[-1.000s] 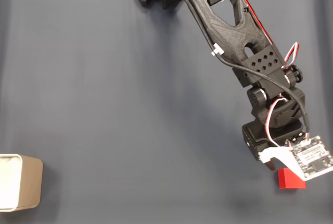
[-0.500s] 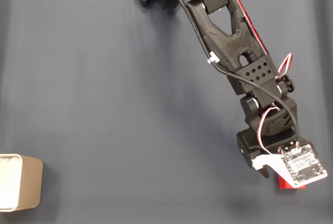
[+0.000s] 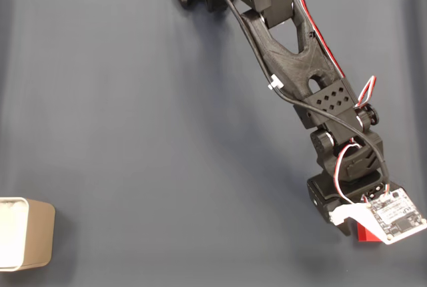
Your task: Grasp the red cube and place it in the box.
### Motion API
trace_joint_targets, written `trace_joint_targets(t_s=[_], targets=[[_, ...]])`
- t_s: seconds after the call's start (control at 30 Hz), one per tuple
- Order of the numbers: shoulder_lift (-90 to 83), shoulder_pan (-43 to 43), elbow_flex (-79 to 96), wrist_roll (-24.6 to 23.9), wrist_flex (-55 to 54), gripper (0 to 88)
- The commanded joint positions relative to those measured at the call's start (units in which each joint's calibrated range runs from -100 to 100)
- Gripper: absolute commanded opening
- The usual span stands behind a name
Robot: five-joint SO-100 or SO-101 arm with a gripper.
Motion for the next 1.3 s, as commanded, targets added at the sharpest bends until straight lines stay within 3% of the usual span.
trace_joint_targets(t_s=[0.0,1.27], targets=[[-0.49,0.06,-4.48,0.98,-1.09,42.2],[6.35,-2.28,-13.42,1.56,-1.26,42.1]])
